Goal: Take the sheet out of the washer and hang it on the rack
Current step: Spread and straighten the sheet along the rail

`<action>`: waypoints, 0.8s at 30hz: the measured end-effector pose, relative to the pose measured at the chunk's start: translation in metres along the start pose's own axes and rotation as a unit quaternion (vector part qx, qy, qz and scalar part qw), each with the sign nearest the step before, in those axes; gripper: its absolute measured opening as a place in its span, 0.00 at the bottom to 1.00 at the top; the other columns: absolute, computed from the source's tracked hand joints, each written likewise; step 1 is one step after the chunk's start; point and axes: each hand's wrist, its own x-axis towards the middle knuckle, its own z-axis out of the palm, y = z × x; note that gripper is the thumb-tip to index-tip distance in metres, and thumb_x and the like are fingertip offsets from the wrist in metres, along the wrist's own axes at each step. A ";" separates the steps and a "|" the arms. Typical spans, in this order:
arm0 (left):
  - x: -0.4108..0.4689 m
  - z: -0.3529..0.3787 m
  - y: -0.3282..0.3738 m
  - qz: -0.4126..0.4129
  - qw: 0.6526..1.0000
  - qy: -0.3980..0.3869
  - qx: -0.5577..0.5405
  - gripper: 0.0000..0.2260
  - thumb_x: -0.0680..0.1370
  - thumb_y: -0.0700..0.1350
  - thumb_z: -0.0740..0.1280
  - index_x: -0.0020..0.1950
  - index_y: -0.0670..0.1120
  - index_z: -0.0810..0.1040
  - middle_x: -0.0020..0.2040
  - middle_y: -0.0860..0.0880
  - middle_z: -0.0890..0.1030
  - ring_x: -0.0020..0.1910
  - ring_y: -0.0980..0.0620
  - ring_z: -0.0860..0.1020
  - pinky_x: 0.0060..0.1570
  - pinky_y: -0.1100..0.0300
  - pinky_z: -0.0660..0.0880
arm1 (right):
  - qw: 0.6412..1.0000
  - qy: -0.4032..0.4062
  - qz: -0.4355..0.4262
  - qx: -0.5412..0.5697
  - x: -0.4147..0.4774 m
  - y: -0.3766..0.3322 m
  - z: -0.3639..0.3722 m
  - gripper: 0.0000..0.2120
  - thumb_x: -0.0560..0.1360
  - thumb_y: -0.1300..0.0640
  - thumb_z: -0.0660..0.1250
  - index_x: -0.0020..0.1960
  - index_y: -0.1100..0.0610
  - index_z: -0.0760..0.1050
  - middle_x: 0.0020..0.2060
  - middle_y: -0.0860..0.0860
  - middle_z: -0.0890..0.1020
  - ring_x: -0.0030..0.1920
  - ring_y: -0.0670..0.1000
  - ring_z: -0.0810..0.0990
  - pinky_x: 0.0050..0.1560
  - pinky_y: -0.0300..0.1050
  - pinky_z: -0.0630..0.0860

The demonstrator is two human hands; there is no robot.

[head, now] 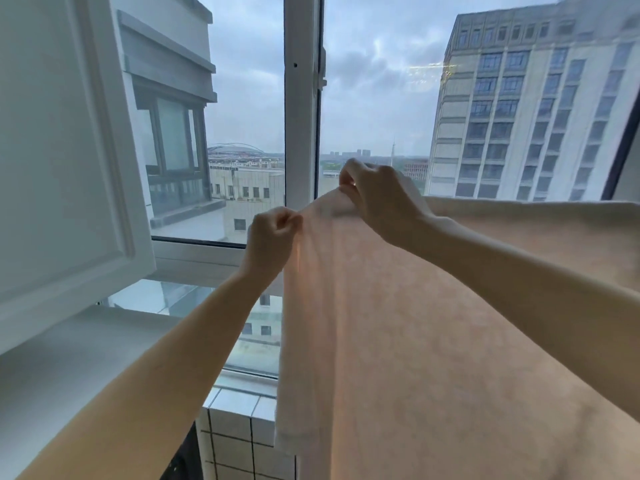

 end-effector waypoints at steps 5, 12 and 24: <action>-0.001 -0.008 -0.005 0.003 1.000 -0.010 0.002 0.08 0.77 0.40 0.68 0.38 0.43 0.81 0.30 0.50 0.78 0.26 0.60 0.72 0.28 0.70 0.70 | 0.998 -0.062 -0.012 0.016 -0.008 0.007 0.000 0.07 0.79 0.53 0.64 0.50 0.57 0.73 0.41 0.53 0.82 0.39 0.56 0.80 0.43 0.52 0.79; -0.007 -0.001 0.019 0.049 0.998 -0.047 -0.008 0.07 0.79 0.41 0.66 0.53 0.46 0.82 0.44 0.54 0.83 0.38 0.60 0.81 0.39 0.71 0.75 | 0.995 -0.094 0.035 0.022 -0.021 0.021 -0.011 0.10 0.76 0.46 0.66 0.48 0.53 0.76 0.38 0.50 0.82 0.36 0.51 0.80 0.41 0.50 0.80; -0.017 0.057 0.068 0.263 0.910 -0.062 0.315 0.16 0.84 0.50 0.55 0.67 0.48 0.76 0.58 0.48 0.82 0.54 0.46 0.80 0.63 0.46 0.71 | 0.993 -0.109 0.027 -0.036 -0.054 0.057 -0.059 0.07 0.79 0.50 0.62 0.51 0.52 0.74 0.41 0.48 0.83 0.39 0.51 0.81 0.40 0.50 0.79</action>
